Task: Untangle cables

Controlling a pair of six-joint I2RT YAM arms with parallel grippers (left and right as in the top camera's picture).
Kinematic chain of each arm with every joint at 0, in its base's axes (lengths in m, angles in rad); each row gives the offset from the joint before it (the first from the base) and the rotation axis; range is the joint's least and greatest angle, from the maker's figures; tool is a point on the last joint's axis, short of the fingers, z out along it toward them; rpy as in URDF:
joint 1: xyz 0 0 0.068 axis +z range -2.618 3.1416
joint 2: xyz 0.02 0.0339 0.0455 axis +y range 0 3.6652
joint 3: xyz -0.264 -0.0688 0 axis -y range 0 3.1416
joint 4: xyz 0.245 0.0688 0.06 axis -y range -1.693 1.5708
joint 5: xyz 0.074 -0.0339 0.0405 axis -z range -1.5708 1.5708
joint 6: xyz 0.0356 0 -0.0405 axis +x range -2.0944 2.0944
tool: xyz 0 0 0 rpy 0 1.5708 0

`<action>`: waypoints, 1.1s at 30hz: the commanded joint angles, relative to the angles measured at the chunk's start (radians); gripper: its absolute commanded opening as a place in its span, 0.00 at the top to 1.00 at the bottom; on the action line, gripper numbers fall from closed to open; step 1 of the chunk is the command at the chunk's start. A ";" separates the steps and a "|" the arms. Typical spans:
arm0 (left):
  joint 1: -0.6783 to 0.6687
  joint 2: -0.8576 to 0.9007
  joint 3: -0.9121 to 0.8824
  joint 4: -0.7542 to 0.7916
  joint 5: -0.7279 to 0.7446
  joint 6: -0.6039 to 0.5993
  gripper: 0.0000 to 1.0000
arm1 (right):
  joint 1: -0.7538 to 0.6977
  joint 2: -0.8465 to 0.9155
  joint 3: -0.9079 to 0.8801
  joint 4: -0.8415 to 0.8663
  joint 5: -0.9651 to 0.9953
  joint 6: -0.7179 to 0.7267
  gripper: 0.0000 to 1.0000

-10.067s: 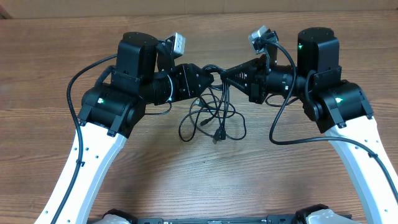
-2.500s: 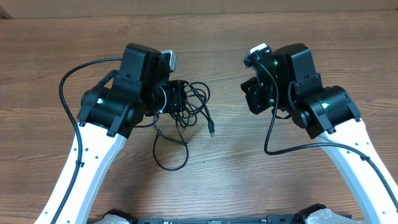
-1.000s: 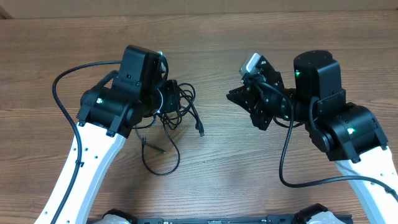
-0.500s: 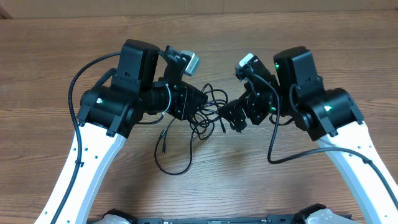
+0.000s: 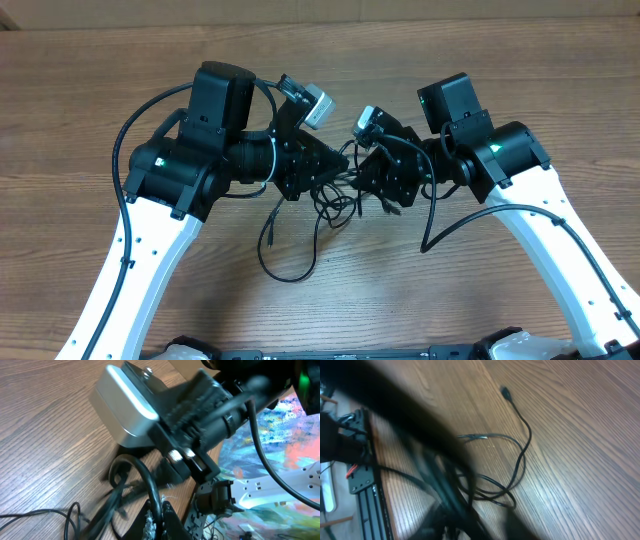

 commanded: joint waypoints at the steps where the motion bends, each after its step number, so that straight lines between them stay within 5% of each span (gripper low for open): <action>1: 0.025 -0.011 0.003 -0.004 -0.067 -0.045 0.96 | -0.002 0.000 0.014 -0.005 -0.041 -0.023 0.96; 12: 0.035 -0.006 0.002 -0.225 -0.420 -0.200 0.96 | -0.035 -0.024 0.015 0.200 -0.045 0.323 0.96; 18: 0.035 -0.003 0.002 -0.262 -0.479 -0.273 0.96 | -0.054 -0.082 0.016 0.269 -0.201 0.355 0.96; 19: 0.035 -0.003 0.002 -0.262 -0.478 -0.276 0.91 | -0.054 -0.090 0.015 0.270 -0.201 0.370 0.96; 20: 0.035 -0.002 0.002 -0.263 -0.478 -0.277 0.75 | -0.054 -0.097 0.015 0.270 -0.201 0.372 0.96; 22: 0.035 -0.002 0.002 -0.262 -0.470 -0.277 0.13 | -0.054 -0.112 0.015 0.270 -0.201 0.372 0.96; 23: 0.035 -0.002 0.002 -0.260 -0.460 -0.275 0.00 | -0.054 -0.119 0.015 0.270 -0.201 0.372 0.96; 33: 0.035 -0.002 0.002 -0.076 -0.310 -0.202 0.00 | -0.054 -0.127 0.015 0.211 -0.243 0.372 0.96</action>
